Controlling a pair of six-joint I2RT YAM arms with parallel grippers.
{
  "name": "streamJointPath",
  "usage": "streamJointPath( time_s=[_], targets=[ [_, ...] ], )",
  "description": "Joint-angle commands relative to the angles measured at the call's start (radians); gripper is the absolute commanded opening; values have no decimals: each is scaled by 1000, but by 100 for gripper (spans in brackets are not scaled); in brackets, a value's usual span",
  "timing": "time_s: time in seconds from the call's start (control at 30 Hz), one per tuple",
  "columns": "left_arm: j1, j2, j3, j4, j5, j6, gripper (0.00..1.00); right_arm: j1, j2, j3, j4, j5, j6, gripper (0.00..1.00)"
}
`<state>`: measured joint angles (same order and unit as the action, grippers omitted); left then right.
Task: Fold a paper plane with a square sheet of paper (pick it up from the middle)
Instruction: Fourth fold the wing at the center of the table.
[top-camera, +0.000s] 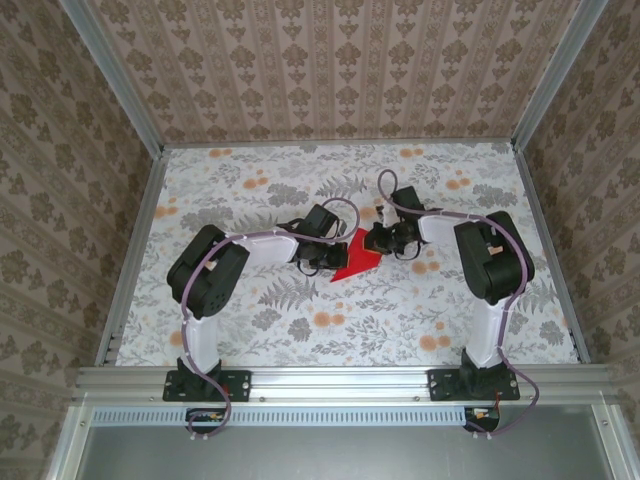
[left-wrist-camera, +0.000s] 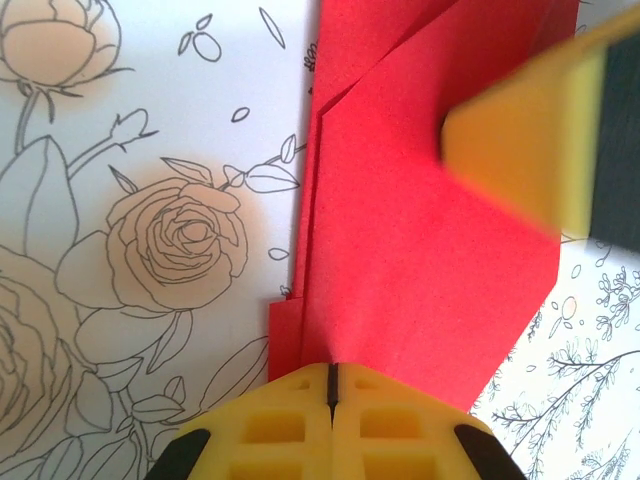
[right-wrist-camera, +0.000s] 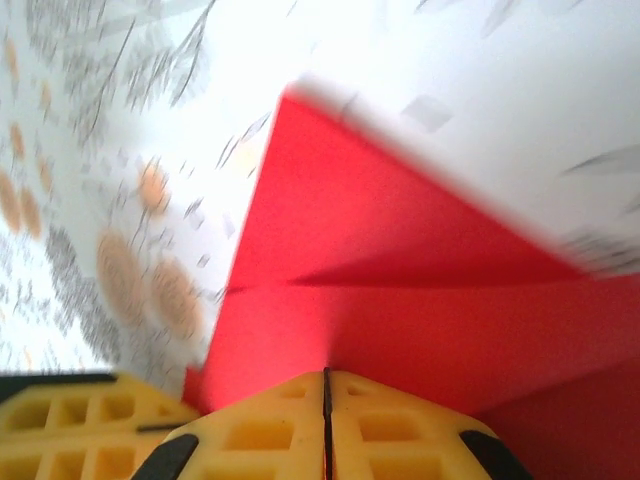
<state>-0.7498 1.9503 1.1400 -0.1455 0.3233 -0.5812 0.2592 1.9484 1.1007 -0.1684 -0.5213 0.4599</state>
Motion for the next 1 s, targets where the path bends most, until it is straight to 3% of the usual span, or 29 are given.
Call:
streamJointPath(
  time_s=[0.0,0.27,0.5,0.7,0.97],
  targets=[
    [8,77,-56,-243,-131,37,0,-39,16,40,-30,105,4,10],
    [8,78,-46,-250,-133,46,0,-11,-120,-52,79,-65,28,12],
    [9,81,-40,-256,-135,45,0,85,-44,-36,44,-99,36,12],
    [9,77,-43,-260,-134,47,0,72,30,15,-10,-30,19,11],
    [10,78,-56,-250,-124,50,0,-101,46,-2,-11,168,97,14]
  ],
)
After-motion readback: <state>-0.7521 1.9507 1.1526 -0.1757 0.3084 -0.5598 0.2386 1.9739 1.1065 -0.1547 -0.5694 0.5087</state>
